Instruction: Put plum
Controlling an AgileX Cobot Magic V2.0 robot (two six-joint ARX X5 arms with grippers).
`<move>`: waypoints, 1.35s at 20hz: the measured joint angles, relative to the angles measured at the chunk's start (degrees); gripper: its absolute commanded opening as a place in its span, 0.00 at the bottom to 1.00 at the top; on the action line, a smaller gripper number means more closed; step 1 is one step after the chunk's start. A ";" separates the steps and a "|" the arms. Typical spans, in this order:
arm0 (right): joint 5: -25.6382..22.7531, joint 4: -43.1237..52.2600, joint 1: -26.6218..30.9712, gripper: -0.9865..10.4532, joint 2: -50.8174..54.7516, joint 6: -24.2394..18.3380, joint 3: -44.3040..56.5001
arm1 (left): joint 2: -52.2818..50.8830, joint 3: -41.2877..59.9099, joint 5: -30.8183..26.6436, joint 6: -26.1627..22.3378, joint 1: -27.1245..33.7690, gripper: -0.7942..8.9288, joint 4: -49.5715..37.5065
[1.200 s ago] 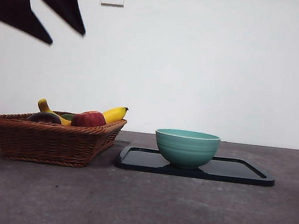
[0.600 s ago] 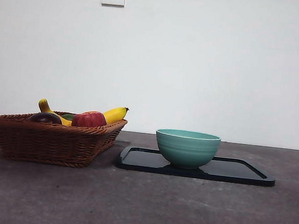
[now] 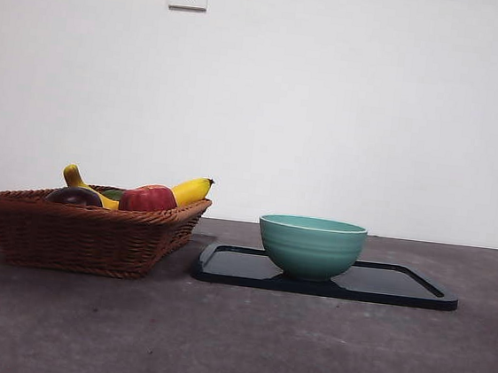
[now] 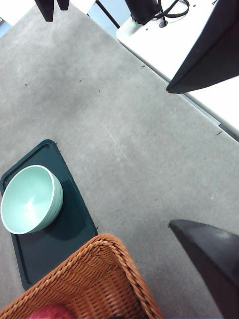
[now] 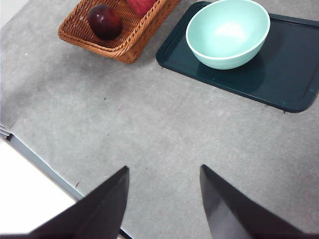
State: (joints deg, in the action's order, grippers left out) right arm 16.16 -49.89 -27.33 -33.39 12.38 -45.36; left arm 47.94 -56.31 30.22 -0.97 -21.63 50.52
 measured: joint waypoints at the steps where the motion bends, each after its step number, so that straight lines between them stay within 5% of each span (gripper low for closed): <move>1: -0.70 0.20 0.00 0.28 0.00 0.90 0.00 | 0.00 0.00 0.00 0.00 0.00 0.50 -0.04; 9: -4.02 6.45 2.27 0.33 -13.94 6.99 -5.35 | 0.00 0.00 0.00 0.00 0.00 0.50 -0.13; 19: -4.22 7.37 10.05 0.33 -47.67 0.85 -26.71 | 0.00 0.00 0.00 -0.24 0.00 0.50 -0.13; 27: -4.20 13.75 10.51 0.33 -63.04 -0.59 -30.29 | 0.00 0.00 0.00 -0.96 0.00 0.50 -0.13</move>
State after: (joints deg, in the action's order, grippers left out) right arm 11.97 -36.14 -16.82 -96.42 11.79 -75.66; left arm 47.94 -56.31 30.22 -1.93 -21.63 50.39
